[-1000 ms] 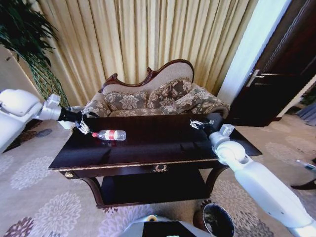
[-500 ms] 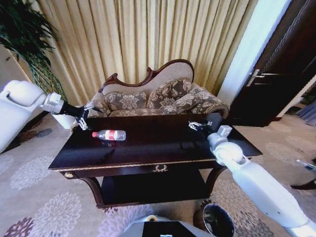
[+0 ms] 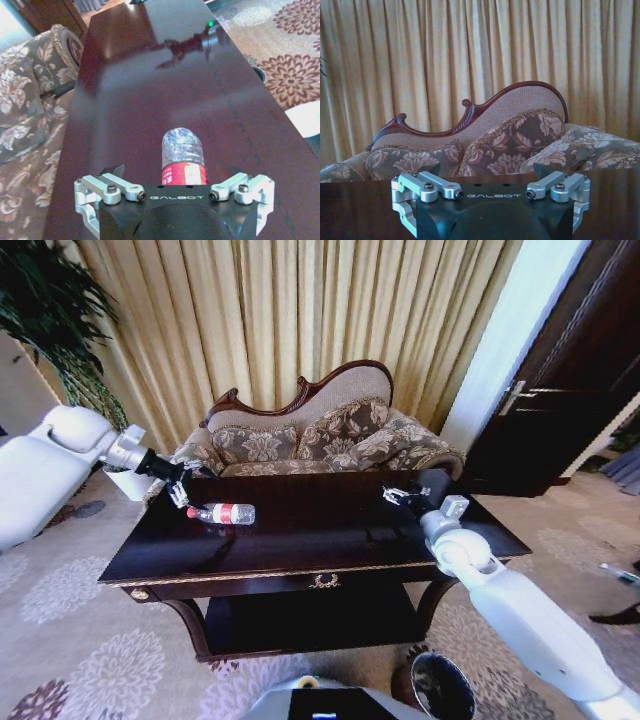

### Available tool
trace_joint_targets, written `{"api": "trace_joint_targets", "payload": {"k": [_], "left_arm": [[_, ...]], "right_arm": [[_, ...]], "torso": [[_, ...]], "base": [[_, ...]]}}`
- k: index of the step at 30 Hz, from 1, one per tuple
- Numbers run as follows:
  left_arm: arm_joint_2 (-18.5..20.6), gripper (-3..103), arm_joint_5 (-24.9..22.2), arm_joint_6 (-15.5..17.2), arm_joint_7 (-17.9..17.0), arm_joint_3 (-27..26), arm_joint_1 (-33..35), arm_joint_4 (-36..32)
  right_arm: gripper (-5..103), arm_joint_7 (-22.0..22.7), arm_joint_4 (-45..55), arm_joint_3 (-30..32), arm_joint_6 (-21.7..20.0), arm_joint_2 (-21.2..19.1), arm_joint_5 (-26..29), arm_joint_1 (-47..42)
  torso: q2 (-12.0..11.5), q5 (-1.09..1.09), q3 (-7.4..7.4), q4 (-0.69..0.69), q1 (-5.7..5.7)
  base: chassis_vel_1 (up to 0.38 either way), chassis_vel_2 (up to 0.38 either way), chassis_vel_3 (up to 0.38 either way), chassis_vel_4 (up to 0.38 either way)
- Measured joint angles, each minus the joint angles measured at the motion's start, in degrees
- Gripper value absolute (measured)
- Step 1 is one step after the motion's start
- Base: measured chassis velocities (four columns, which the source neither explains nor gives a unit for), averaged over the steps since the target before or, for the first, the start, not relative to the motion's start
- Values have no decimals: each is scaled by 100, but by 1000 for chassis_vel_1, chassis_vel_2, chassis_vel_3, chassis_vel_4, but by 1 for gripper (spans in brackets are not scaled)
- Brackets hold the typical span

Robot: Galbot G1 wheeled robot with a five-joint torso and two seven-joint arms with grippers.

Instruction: Move to the front of the table and place the trash on the table into the trash bin.

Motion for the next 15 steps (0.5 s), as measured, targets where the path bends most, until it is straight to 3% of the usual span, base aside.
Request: {"api": "trace_joint_targets", "payload": {"k": [15], "left_arm": [[-74,100,-177,195,54,446,174,10]], "right_arm": [[100,-12,-76,72,73,33,-143,-27]], "torso": [[0,-1,0,1,0]], "base": [[0,0,0,0]]}}
